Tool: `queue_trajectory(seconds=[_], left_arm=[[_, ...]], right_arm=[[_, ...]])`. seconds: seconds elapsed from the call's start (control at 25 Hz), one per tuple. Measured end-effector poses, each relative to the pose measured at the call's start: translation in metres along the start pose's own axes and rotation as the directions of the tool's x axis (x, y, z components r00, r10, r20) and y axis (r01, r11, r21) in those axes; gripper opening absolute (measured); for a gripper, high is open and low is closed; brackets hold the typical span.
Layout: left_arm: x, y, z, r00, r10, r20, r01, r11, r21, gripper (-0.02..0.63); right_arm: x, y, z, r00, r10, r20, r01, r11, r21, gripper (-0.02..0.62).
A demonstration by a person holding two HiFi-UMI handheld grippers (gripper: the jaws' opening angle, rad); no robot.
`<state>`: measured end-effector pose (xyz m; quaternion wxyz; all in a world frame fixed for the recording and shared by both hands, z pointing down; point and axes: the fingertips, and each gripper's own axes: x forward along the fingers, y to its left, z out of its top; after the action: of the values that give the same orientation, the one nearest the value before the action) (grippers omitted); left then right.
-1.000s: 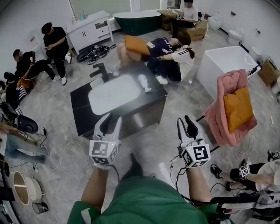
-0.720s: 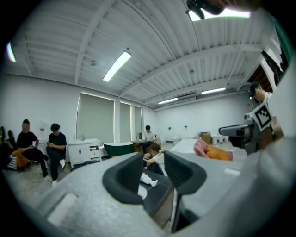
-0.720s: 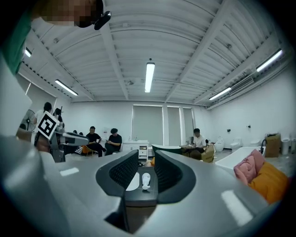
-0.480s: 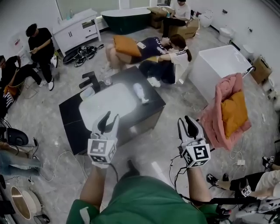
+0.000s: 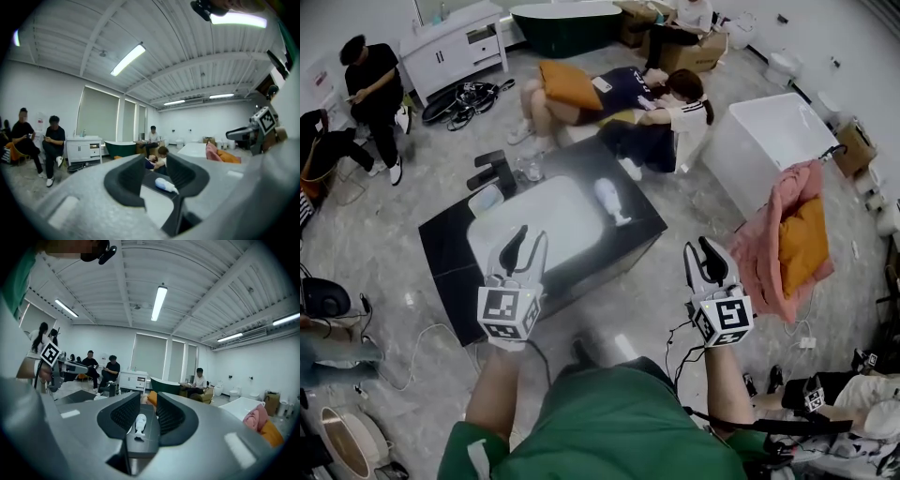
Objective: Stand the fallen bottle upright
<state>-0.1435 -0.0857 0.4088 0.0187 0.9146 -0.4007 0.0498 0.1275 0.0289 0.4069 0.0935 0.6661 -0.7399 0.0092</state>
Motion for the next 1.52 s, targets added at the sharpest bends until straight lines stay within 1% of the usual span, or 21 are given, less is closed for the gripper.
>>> queue_trajectory(seconds=[0.16,0.32,0.44,0.56,0.64,0.76,0.84,0.92,1.08,1.24,1.32,1.4,1.52], left_arm=[[0.011,0.02,-0.011,1.0,-0.001,-0.013,0.001,1.0,-0.017,0.141],[0.022,0.028,-0.017,0.999,-0.002,-0.043,0.0,0.999,-0.033,0.141],[0.034,0.027,-0.022,0.998,-0.002,-0.063,0.0,1.0,-0.031,0.141],[0.048,0.032,-0.032,0.996,0.022,-0.087,-0.025,0.999,-0.038,0.14],[0.058,0.037,-0.039,0.994,0.047,-0.103,-0.052,0.998,-0.044,0.14],[0.077,0.04,-0.042,0.989,0.08,-0.126,-0.086,0.995,-0.046,0.138],[0.089,0.042,-0.045,0.984,0.105,-0.145,-0.113,0.993,-0.046,0.137],[0.098,0.043,-0.052,0.976,0.135,-0.171,-0.146,0.988,-0.051,0.137],[0.124,0.04,-0.071,0.96,0.175,-0.217,-0.193,0.979,-0.063,0.137],[0.141,0.034,-0.082,0.942,0.22,-0.252,-0.247,0.966,-0.08,0.135],[0.148,0.029,-0.084,0.936,0.234,-0.262,-0.263,0.961,-0.081,0.133],[0.15,0.025,-0.086,0.931,0.242,-0.274,-0.273,0.959,-0.08,0.132],[0.149,0.026,-0.093,0.921,0.253,-0.295,-0.287,0.955,-0.076,0.132]], right_arm=[[0.032,0.015,-0.013,0.996,0.056,-0.066,-0.059,0.998,-0.039,0.104],[0.058,0.022,-0.025,0.979,0.136,-0.15,-0.154,0.982,-0.114,0.104],[0.081,0.024,-0.042,0.954,0.208,-0.214,-0.248,0.953,-0.176,0.104],[0.11,0.026,-0.067,0.925,0.266,-0.27,-0.329,0.917,-0.224,0.104],[0.132,0.025,-0.084,0.905,0.302,-0.3,-0.375,0.899,-0.227,0.103],[0.163,0.018,-0.104,0.868,0.357,-0.345,-0.44,0.875,-0.203,0.104],[0.18,0.012,-0.115,0.839,0.394,-0.375,-0.486,0.852,-0.192,0.104],[0.194,0.009,-0.129,0.8,0.436,-0.412,-0.545,0.816,-0.194,0.104],[0.22,0.002,-0.165,0.709,0.506,-0.491,-0.663,0.716,-0.218,0.104],[0.231,0.004,-0.196,0.6,0.569,-0.562,-0.762,0.62,-0.187,0.104],[0.236,0.004,-0.21,0.557,0.586,-0.588,-0.796,0.579,-0.178,0.104],[0.241,0.004,-0.221,0.529,0.595,-0.606,-0.818,0.547,-0.177,0.104],[0.251,0.005,-0.236,0.508,0.594,-0.624,-0.834,0.521,-0.184,0.103]])
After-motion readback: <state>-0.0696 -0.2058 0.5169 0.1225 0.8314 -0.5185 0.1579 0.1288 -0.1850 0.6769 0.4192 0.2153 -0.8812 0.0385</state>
